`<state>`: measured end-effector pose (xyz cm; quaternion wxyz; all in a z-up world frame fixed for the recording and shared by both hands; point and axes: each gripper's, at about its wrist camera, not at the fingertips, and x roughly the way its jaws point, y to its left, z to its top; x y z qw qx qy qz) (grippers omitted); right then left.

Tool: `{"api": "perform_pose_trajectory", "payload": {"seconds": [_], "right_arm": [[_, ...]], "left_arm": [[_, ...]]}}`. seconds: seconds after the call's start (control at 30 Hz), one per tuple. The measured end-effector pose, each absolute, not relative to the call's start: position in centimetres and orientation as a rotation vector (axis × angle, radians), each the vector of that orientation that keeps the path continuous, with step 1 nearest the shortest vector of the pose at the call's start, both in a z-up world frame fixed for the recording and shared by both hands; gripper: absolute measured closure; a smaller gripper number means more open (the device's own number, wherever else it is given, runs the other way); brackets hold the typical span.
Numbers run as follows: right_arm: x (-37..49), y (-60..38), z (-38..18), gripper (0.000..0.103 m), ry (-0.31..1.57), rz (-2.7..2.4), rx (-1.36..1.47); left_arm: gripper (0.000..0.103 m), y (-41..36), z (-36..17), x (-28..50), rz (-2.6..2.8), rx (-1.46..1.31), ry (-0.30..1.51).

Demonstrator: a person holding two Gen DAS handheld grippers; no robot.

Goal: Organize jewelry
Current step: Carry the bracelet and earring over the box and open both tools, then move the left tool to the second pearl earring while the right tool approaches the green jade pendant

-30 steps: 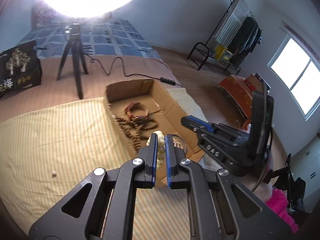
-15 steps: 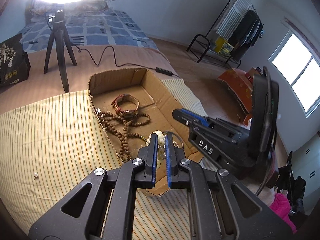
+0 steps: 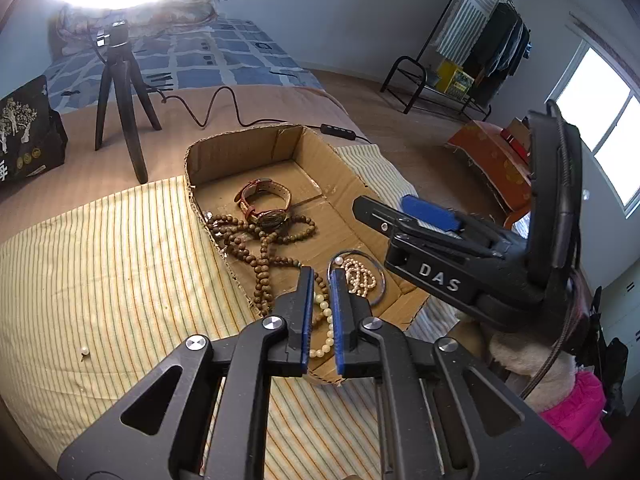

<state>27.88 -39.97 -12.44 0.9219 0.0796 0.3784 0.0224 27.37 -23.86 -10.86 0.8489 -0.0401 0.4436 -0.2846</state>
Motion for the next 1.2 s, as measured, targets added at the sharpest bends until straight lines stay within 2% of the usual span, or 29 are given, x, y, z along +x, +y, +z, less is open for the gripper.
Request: {"api": "perform_pose_trajectory", "payload": {"seconds": [0.07, 0.17, 0.33, 0.43, 0.53, 0.63, 1.2], "right_arm": [[27.7, -40.0, -12.1, 0.028, 0.768, 0.036, 0.159], [27.4, -40.0, -11.8, 0.02, 0.759, 0.021, 0.148], [26.9, -40.2, -11.1, 0.014, 0.745, -0.002, 0.155], [26.6, -40.0, -10.7, 0.01, 0.736, -0.001, 0.154], [26.2, -39.5, -10.4, 0.008, 0.731, 0.005, 0.142], [25.6, -39.0, -10.2, 0.001, 0.722, 0.009, 0.135], [22.5, -31.7, -10.1, 0.0, 0.722, 0.169, 0.07]], "left_arm": [[0.071, -23.7, -10.7, 27.2, -0.598, -0.086, 0.93], [0.069, -23.5, -10.4, 26.9, -0.591, -0.073, 0.918], [0.069, -22.7, -10.1, 26.5, -0.577, -0.054, 0.912], [0.055, -21.9, -10.0, 26.2, -0.565, -0.05, 0.912], [0.054, -20.7, -10.0, 26.1, -0.542, -0.034, 0.901], [0.054, -19.1, -10.0, 26.1, -0.519, -0.023, 0.896], [0.054, -8.8, -10.8, 27.2, -0.421, -0.064, 0.843]]}}
